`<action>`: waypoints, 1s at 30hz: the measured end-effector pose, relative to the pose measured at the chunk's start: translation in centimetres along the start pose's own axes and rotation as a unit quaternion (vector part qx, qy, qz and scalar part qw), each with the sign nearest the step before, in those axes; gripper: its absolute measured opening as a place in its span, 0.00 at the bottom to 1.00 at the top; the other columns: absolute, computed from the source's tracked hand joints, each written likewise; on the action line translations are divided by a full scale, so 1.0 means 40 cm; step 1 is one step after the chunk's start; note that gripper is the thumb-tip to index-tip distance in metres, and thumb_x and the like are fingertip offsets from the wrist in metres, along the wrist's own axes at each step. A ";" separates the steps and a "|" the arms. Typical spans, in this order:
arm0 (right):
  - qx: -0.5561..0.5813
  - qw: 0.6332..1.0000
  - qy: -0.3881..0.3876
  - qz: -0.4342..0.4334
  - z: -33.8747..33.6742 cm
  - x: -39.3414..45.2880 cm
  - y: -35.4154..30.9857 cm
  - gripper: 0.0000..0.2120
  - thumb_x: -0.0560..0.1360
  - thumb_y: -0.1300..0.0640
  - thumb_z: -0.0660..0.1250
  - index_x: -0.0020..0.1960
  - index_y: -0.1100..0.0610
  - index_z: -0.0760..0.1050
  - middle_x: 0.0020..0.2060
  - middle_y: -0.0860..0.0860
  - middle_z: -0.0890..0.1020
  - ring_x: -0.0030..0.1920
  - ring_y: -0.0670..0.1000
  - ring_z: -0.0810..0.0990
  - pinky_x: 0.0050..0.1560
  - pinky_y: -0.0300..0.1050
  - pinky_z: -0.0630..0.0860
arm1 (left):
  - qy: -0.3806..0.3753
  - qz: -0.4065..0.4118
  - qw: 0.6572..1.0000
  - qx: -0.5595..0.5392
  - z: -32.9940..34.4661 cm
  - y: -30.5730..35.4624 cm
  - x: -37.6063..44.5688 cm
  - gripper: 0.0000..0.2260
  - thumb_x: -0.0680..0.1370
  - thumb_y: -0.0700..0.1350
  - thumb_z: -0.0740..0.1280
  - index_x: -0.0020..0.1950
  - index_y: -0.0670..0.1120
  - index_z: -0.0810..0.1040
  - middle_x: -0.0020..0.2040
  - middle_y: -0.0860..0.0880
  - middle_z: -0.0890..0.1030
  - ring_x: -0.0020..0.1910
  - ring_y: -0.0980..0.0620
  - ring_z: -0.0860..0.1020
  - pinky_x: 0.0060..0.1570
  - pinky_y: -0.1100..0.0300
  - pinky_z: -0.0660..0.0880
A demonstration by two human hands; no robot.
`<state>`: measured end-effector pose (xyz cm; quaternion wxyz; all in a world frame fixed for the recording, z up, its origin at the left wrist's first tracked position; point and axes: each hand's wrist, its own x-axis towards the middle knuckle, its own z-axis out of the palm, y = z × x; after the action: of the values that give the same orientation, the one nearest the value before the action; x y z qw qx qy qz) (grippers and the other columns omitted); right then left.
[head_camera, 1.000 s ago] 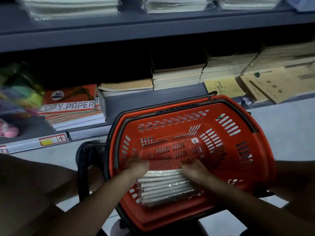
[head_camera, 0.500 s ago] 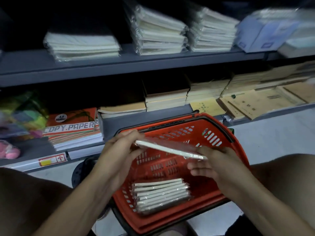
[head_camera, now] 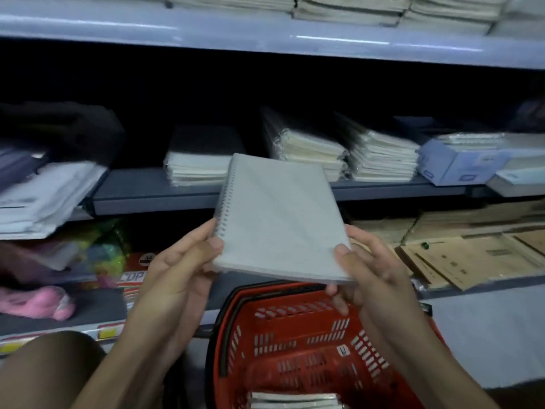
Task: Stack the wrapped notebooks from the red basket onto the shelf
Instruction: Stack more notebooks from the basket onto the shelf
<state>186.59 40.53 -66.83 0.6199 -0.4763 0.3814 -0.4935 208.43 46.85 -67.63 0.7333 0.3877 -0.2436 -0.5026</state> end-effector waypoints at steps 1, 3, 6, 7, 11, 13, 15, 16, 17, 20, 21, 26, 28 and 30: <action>-0.003 1.000 -0.021 -0.001 0.019 0.019 0.003 0.13 0.79 0.62 0.65 0.62 0.52 0.76 0.45 0.58 0.85 0.26 0.53 0.74 0.23 0.42 0.68 | 0.008 0.015 1.000 0.009 -0.016 0.014 0.002 0.22 0.74 0.37 0.64 0.68 0.39 0.76 0.61 0.41 0.83 0.62 0.45 0.81 0.62 0.55 0.75; -0.013 0.999 -0.049 0.007 0.045 0.042 0.013 0.15 0.79 0.59 0.66 0.64 0.49 0.77 0.43 0.57 0.85 0.26 0.52 0.73 0.23 0.42 0.68 | 0.019 0.024 0.999 0.029 -0.040 0.026 0.000 0.22 0.74 0.37 0.63 0.68 0.40 0.76 0.61 0.41 0.83 0.61 0.44 0.81 0.61 0.50 0.75; -0.030 0.997 -0.068 0.011 0.093 0.093 0.030 0.17 0.77 0.56 0.67 0.65 0.46 0.77 0.47 0.54 0.86 0.26 0.51 0.72 0.23 0.42 0.67 | 0.024 0.022 0.998 0.059 -0.087 0.046 0.024 0.22 0.74 0.38 0.65 0.68 0.43 0.77 0.61 0.44 0.83 0.54 0.44 0.83 0.41 0.52 0.84; -0.033 0.997 -0.068 0.013 0.109 0.112 0.036 0.17 0.77 0.56 0.67 0.65 0.46 0.77 0.47 0.54 0.86 0.27 0.50 0.73 0.23 0.43 0.67 | 0.031 0.024 0.998 0.058 -0.097 0.052 0.036 0.22 0.74 0.39 0.65 0.68 0.43 0.77 0.61 0.45 0.83 0.51 0.46 0.83 0.35 0.55 0.84; -0.040 0.996 -0.076 0.011 0.167 0.191 0.051 0.15 0.80 0.59 0.65 0.64 0.46 0.76 0.46 0.53 0.86 0.28 0.50 0.72 0.25 0.41 0.67 | 0.047 0.030 0.998 0.021 -0.132 0.068 0.095 0.19 0.76 0.35 0.63 0.67 0.43 0.77 0.60 0.44 0.84 0.46 0.51 0.85 0.35 0.60 0.83; -0.040 0.996 -0.081 0.012 0.194 0.232 0.058 0.14 0.81 0.60 0.65 0.62 0.45 0.76 0.46 0.48 0.87 0.27 0.50 0.72 0.25 0.41 0.67 | 0.052 0.030 0.998 0.005 -0.145 0.075 0.127 0.19 0.78 0.35 0.62 0.68 0.42 0.77 0.61 0.43 0.83 0.47 0.50 0.85 0.37 0.60 0.83; -0.034 0.996 -0.082 0.014 0.218 0.276 0.064 0.14 0.81 0.61 0.65 0.64 0.47 0.75 0.45 0.47 0.87 0.27 0.49 0.72 0.25 0.41 0.67 | 0.060 0.030 0.998 -0.006 -0.155 0.088 0.163 0.20 0.76 0.35 0.63 0.68 0.41 0.76 0.61 0.42 0.83 0.46 0.50 0.85 0.37 0.60 0.83; -0.032 0.996 -0.081 0.018 0.229 0.297 0.066 0.15 0.81 0.61 0.65 0.66 0.49 0.75 0.45 0.49 0.87 0.27 0.49 0.72 0.25 0.41 0.68 | 0.068 0.029 0.997 -0.011 -0.158 0.095 0.182 0.21 0.75 0.36 0.64 0.69 0.41 0.76 0.60 0.41 0.83 0.46 0.50 0.85 0.37 0.60 0.82; -0.032 0.996 -0.079 0.022 0.240 0.319 0.069 0.17 0.81 0.61 0.65 0.68 0.51 0.74 0.45 0.50 0.86 0.27 0.49 0.73 0.26 0.42 0.68 | 0.077 0.028 0.997 -0.015 -0.161 0.102 0.200 0.21 0.75 0.36 0.65 0.69 0.40 0.75 0.60 0.41 0.84 0.47 0.49 0.85 0.38 0.60 0.82; -0.042 0.996 -0.072 0.036 0.271 0.382 0.081 0.20 0.80 0.60 0.67 0.71 0.56 0.72 0.44 0.50 0.86 0.30 0.49 0.75 0.31 0.43 0.71 | 0.108 0.036 0.993 -0.016 -0.164 0.121 0.257 0.18 0.78 0.36 0.65 0.69 0.40 0.74 0.57 0.42 0.85 0.52 0.47 0.84 0.41 0.60 0.82; -0.047 0.996 -0.073 0.036 0.279 0.401 0.085 0.21 0.80 0.59 0.67 0.71 0.56 0.71 0.46 0.50 0.87 0.32 0.49 0.77 0.32 0.43 0.73 | 0.123 0.044 0.991 -0.015 -0.161 0.126 0.273 0.17 0.79 0.36 0.65 0.68 0.40 0.74 0.55 0.42 0.86 0.52 0.47 0.85 0.42 0.59 0.82; -0.088 0.992 -0.080 0.034 0.269 0.457 0.108 0.33 0.67 0.49 0.77 0.68 0.55 0.71 0.54 0.52 0.85 0.45 0.54 0.87 0.51 0.49 0.82 | 0.178 0.085 0.977 0.083 -0.153 0.137 0.282 0.17 0.76 0.37 0.71 0.65 0.44 0.78 0.49 0.48 0.87 0.50 0.49 0.86 0.52 0.57 0.82; -0.114 0.991 -0.069 0.015 0.241 0.450 0.126 0.32 0.62 0.52 0.78 0.64 0.54 0.74 0.51 0.51 0.86 0.41 0.56 0.87 0.51 0.50 0.82 | 0.199 0.107 0.950 0.217 -0.159 0.129 0.261 0.18 0.74 0.39 0.74 0.62 0.50 0.80 0.43 0.56 0.88 0.46 0.58 0.86 0.50 0.62 0.82; -0.140 0.988 -0.068 -0.013 0.223 0.440 0.148 0.27 0.62 0.55 0.78 0.60 0.54 0.78 0.48 0.50 0.87 0.39 0.55 0.87 0.47 0.47 0.83 | 0.211 0.132 0.931 0.266 -0.165 0.114 0.254 0.18 0.73 0.39 0.75 0.60 0.53 0.81 0.40 0.54 0.87 0.42 0.62 0.85 0.46 0.70 0.80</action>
<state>200.38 25.62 -70.32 0.5647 -0.5963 0.3972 -0.4096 219.68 40.46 -68.06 0.6975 0.6302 -0.2567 -0.2246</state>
